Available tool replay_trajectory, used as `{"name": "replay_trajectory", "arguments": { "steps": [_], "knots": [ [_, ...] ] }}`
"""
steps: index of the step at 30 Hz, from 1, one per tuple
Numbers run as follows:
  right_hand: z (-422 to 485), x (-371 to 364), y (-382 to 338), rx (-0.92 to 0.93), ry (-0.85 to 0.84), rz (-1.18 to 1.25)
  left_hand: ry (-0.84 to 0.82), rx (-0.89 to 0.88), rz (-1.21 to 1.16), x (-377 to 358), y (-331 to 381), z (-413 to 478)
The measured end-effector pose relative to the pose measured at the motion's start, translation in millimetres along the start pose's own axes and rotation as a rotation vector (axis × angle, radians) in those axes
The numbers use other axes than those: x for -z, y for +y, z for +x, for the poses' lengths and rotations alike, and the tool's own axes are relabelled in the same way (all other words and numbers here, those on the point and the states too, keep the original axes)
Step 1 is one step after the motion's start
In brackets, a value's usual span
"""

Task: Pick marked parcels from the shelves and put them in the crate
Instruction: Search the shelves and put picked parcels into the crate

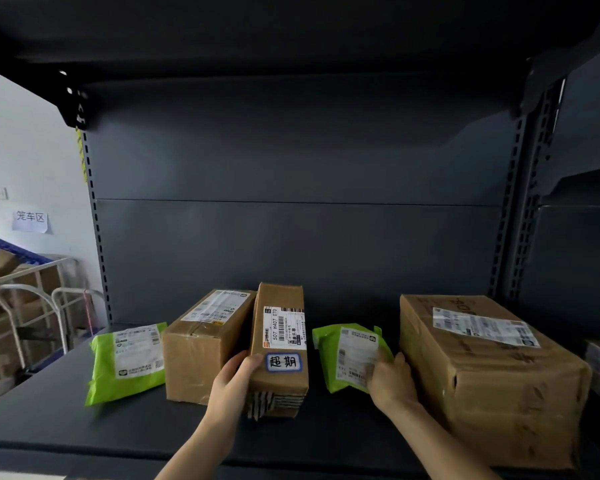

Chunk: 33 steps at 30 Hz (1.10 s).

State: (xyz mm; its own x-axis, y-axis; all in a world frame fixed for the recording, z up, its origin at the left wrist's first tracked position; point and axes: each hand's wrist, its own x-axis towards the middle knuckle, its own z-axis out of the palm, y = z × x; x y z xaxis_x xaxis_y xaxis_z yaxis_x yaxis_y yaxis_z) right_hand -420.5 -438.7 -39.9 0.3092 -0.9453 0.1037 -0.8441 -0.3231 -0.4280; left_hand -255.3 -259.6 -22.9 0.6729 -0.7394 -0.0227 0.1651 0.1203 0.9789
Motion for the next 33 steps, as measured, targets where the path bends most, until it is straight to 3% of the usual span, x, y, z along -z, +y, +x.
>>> {"name": "replay_trajectory", "arguments": {
  "steps": [5, 8, 23, 33],
  "knots": [
    [1.0, -2.0, -4.9, 0.015, 0.058, -0.06, 0.007, 0.012, -0.021, 0.4, -0.2, 6.3],
    [-5.2, -3.5, -9.6, 0.043, 0.055, 0.062, 0.01, 0.016, -0.028, -0.9, 0.8, 7.3],
    [-76.3, 26.0, 8.1, 0.39, 0.222, 0.185, 0.022, -0.014, 0.032, 3.7, 2.7, -12.8],
    [-93.1, 31.5, 19.7, 0.348, 0.253, 0.2, 0.013, -0.042, 0.02, -0.5, 4.5, -31.8]
  ]
}}
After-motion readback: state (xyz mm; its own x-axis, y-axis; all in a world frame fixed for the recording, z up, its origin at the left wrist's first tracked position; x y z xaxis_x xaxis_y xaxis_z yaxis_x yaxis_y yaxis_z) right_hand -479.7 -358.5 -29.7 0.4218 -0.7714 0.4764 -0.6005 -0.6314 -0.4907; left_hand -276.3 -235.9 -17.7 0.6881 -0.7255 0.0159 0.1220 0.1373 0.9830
